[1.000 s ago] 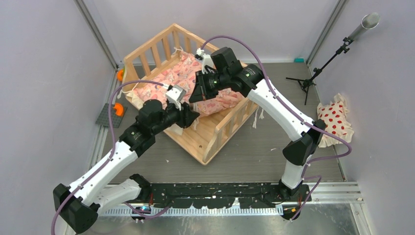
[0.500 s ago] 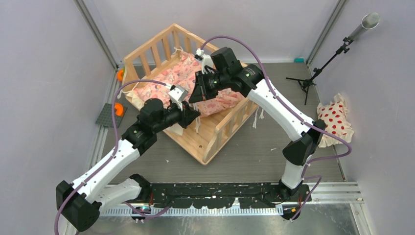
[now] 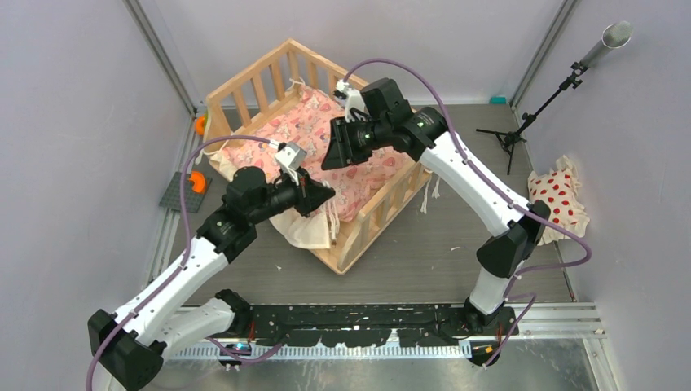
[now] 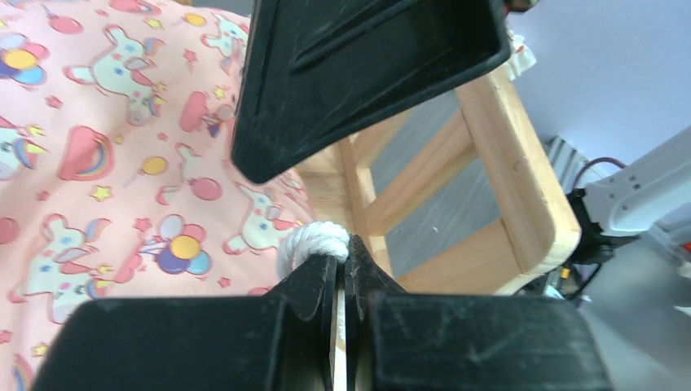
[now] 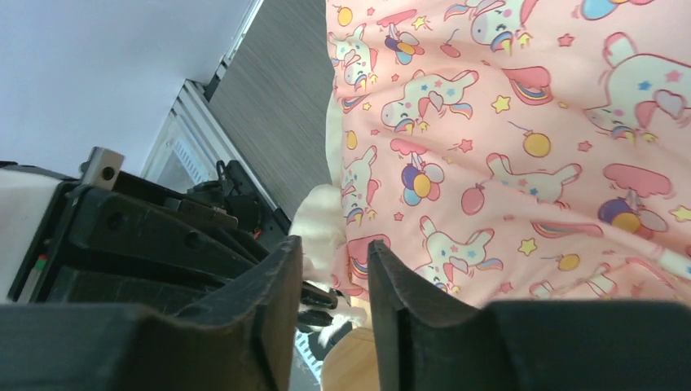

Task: Set up the pet bed

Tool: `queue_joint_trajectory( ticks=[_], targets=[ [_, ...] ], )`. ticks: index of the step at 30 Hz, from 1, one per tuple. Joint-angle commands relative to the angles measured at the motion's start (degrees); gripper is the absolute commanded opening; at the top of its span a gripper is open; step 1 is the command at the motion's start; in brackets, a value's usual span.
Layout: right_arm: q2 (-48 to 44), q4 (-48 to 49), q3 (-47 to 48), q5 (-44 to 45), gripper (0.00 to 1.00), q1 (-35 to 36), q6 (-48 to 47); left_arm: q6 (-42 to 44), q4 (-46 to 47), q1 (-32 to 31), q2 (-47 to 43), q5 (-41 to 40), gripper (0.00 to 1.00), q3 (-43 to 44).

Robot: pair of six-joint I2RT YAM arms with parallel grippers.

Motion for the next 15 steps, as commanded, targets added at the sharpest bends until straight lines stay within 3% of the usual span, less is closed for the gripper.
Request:
queue_joint_trajectory(
  ticks=[1,7,15],
  targets=[
    [-6.8,1.6,-0.5,-0.5,0.46,-0.6,-5.1,-6.3,1.0,0.4,0.3,5.0,0.0,2.1],
    [-12.7,0.7,-2.7,3.2,0.5,-0.6,-11.2,-11.1,5.8,0.3,-0.3,5.6,0.0,0.5],
    [-31.2,14.0,-22.8,12.6,0.46,-0.6,-12.2,-13.7,7.9,0.3,0.6,3.2,0.0,-0.9]
  ],
)
